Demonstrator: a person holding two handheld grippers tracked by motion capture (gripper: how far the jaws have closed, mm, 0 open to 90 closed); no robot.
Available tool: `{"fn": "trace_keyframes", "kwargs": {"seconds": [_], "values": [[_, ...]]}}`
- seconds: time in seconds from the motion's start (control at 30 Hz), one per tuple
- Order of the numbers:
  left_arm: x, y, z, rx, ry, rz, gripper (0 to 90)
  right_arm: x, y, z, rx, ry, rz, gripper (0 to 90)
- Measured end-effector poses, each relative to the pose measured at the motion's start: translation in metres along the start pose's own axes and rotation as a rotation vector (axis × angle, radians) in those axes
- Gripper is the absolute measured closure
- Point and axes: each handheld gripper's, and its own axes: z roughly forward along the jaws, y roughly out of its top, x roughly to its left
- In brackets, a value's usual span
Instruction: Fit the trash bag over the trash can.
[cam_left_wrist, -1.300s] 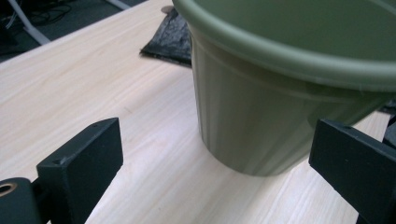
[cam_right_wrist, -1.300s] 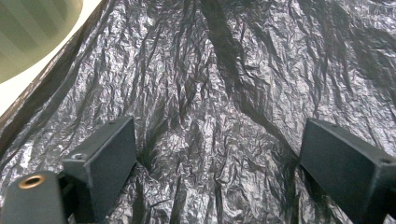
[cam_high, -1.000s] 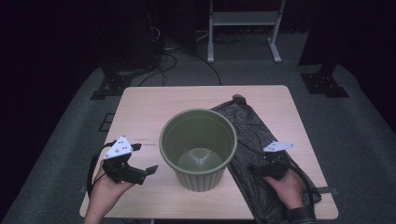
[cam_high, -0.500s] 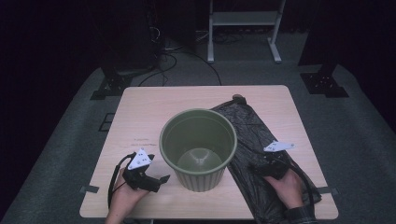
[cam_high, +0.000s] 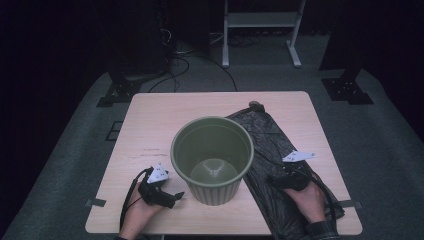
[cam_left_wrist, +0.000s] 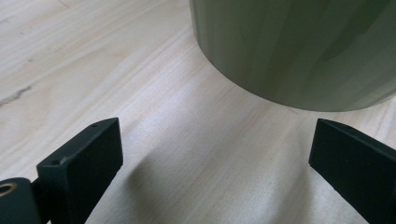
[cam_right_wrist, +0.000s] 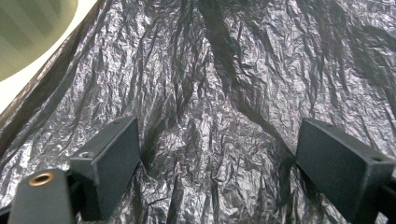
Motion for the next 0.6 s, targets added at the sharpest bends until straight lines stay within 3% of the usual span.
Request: {"fn": "trace_keyframes", "kwargs": {"seconds": [0.23, 0.6], "values": [[0.0, 0.0, 0.002, 0.026, -0.01, -0.004, 1.7, -0.008, 0.009, -0.018, -0.029, -0.033, 0.009, 12.9], [0.001, 0.0, 0.002, 0.028, -0.015, -0.001, 1.4, -0.05, 0.007, -0.023, -0.012, -0.084, 0.096, 12.9]]}}
